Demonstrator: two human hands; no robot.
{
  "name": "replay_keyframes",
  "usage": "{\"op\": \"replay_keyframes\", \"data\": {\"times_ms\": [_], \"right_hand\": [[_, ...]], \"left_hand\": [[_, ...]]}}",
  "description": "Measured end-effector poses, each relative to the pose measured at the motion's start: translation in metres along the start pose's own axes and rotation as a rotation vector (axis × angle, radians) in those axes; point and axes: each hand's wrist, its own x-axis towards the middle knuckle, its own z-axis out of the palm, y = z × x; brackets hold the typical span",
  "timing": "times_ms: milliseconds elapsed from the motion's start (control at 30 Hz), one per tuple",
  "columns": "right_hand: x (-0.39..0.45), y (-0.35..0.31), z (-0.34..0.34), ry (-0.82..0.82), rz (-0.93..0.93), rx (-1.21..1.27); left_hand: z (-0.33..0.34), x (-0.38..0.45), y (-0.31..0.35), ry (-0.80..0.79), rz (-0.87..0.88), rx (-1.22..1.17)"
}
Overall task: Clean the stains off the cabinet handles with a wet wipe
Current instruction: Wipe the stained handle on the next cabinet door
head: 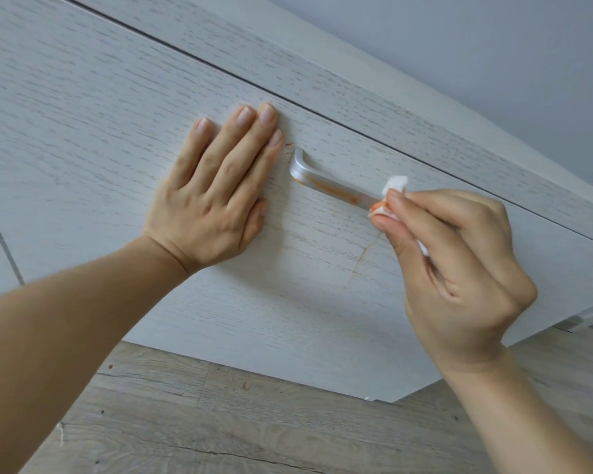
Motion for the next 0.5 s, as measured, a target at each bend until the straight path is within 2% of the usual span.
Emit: {"op": "replay_keyframes", "data": {"times_ms": [133,500], "right_hand": [[0.005,-0.004,0.012,-0.012,-0.044,0.009],[-0.001,-0.012,0.017,0.032,0.057,0.004]], "left_hand": [[0.0,0.0,-0.001,-0.005,-0.001,-0.004],[0.0,-0.001,0.0,-0.003,0.002,-0.011]]}}
